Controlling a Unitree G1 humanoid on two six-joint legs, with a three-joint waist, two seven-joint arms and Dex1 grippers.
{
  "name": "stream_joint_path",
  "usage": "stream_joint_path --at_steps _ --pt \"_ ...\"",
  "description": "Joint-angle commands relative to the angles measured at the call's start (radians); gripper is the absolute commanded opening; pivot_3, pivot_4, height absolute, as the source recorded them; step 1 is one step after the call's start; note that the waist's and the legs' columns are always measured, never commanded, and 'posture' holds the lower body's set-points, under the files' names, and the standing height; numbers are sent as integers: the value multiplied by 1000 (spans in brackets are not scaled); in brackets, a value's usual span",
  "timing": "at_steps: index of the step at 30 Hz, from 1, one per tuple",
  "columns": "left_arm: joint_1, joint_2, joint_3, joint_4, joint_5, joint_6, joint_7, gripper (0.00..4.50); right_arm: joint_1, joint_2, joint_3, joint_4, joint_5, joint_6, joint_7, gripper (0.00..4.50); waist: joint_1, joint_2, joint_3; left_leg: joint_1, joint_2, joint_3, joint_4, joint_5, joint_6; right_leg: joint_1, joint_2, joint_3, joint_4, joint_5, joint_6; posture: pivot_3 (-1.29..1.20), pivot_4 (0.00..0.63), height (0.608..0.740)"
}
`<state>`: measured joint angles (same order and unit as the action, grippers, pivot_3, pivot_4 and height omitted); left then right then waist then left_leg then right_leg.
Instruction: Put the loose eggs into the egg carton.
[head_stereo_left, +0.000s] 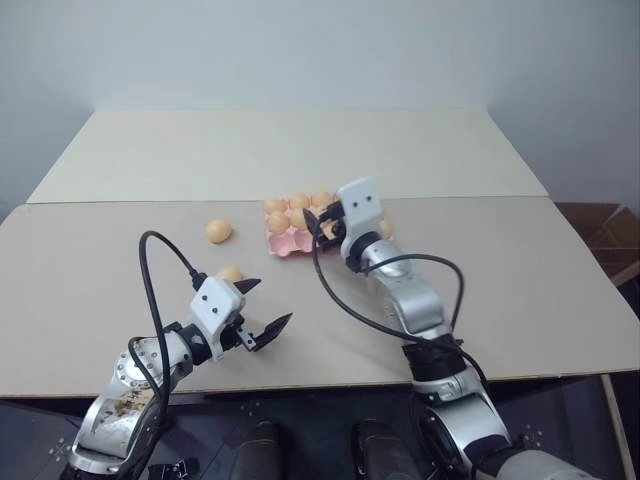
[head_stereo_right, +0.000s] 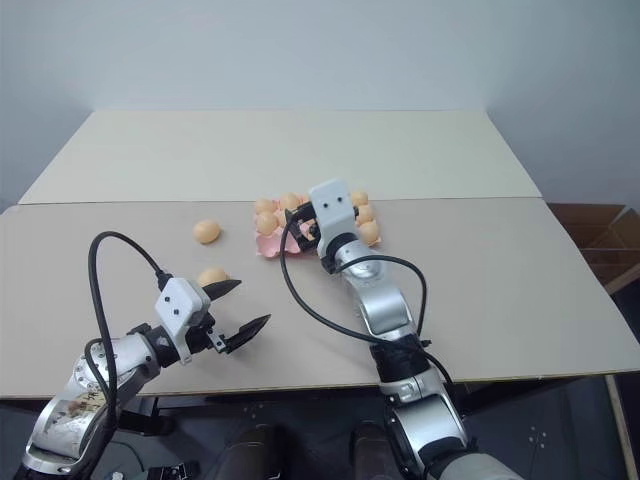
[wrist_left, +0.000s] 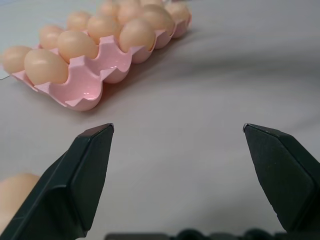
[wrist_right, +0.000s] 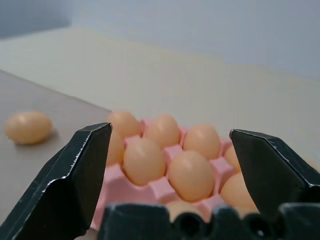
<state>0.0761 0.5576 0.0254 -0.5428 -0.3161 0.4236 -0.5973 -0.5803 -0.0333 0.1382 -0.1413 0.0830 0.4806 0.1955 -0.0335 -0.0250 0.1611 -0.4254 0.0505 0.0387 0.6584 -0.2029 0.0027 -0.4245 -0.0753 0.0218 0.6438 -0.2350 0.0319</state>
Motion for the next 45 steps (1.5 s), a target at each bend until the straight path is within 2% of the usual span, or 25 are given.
stream_joint_path --at_steps 1,4,6,9,13,17,27,37,45 --pt "21 -4 39 -60 -16 16 26 4500 121 -100 -48 -280 94 35 115 4457 7 0 0 0 0 0 0 0 0 0 0 0 0 0 0 0 150 740" --pt "53 -20 55 -80 -8 15 59 4500 270 -258 -60 -435 147 67 238 4457 15 0 0 0 0 1 0 0 0 1 -1 0 -2 0 0 0 150 740" --pt "80 -37 72 -95 -4 15 87 4500 377 -355 -66 -495 161 7 318 4457 18 0 0 1 0 1 0 0 0 1 -1 0 -2 -1 0 0 150 740" --pt "123 -70 95 -133 5 32 147 4500 467 -462 -130 -559 296 30 452 4457 14 -1 1 2 0 1 0 0 0 1 -1 0 -2 -7 0 0 150 740" --pt "172 -95 89 -179 56 100 243 4500 519 -548 -195 -597 423 47 550 4457 16 -2 1 3 1 1 0 0 0 2 -1 0 -2 -7 -1 0 150 740" --pt "181 -102 93 -194 50 146 266 4500 545 -613 -200 -598 442 32 601 4457 21 -4 2 3 0 1 0 0 0 2 -1 0 -3 -7 -1 0 150 740" --pt "21 -60 120 -86 20 286 257 4500 544 -637 -158 -567 400 -29 633 4457 24 -5 3 2 -1 1 0 0 0 2 0 0 -4 -7 0 0 150 740" --pt "-102 -95 119 -3 22 369 317 4500 495 -631 -129 -553 391 -29 625 4457 24 -6 3 2 -1 0 1 0 0 3 0 0 -3 -4 5 0 150 740" --pt "-230 -103 114 126 14 407 309 4500 441 -632 -110 -550 395 -13 619 4457 24 -6 3 1 -1 0 1 0 0 3 0 0 -3 -1 3 0 150 740"
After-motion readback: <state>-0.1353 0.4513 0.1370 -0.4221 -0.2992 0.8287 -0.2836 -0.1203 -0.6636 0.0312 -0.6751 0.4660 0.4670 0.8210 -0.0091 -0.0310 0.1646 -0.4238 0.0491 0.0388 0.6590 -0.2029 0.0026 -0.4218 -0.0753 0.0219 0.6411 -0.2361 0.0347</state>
